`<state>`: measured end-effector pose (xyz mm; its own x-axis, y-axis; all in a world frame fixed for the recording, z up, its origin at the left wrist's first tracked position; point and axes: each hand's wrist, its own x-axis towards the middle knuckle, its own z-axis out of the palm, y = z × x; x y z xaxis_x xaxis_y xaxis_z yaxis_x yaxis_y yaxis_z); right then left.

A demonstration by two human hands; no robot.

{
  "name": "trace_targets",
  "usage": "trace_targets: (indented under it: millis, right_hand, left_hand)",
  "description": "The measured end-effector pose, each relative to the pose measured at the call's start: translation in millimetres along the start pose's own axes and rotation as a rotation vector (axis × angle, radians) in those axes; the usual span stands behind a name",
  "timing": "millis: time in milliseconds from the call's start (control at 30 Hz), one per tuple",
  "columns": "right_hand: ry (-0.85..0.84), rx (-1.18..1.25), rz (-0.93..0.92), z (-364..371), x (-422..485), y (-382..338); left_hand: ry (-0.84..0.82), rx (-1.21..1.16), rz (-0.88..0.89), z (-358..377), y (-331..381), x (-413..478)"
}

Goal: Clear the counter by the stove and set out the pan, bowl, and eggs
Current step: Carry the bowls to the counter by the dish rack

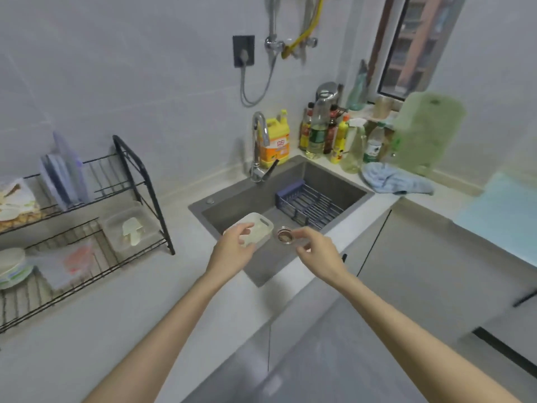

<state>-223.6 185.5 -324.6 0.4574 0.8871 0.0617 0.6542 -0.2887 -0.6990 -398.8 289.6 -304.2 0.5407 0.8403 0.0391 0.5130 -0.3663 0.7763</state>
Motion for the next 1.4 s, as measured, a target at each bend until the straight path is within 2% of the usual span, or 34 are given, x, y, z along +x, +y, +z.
trace_targets:
  millis: [300, 867, 1067, 1267, 1400]
  right_hand:
    - [0.275, -0.024, 0.214, -116.9, -25.8, 100.7]
    - [0.733, -0.043, 0.627, -342.1, -45.5, 302.8]
    - [0.881, -0.029, 0.766, -417.3, -73.3, 360.1]
    - [1.036, -0.015, 0.907, -482.7, -128.6, 413.4]
    - [1.100, -0.033, 0.956, -520.3, -168.7, 457.4]
  left_hand:
    - [-0.228, 0.024, 0.310, 107.6, 122.1, 57.9]
    - [-0.682, -0.063, 0.728, 391.7, 361.4, 166.5]
    - [-0.834, -0.066, 0.857, 493.3, 454.8, 167.0]
    - [-1.005, -0.081, 0.947, 585.4, 534.3, 136.4]
    - [-1.063, -0.094, 0.995, 646.0, 580.2, 109.4]
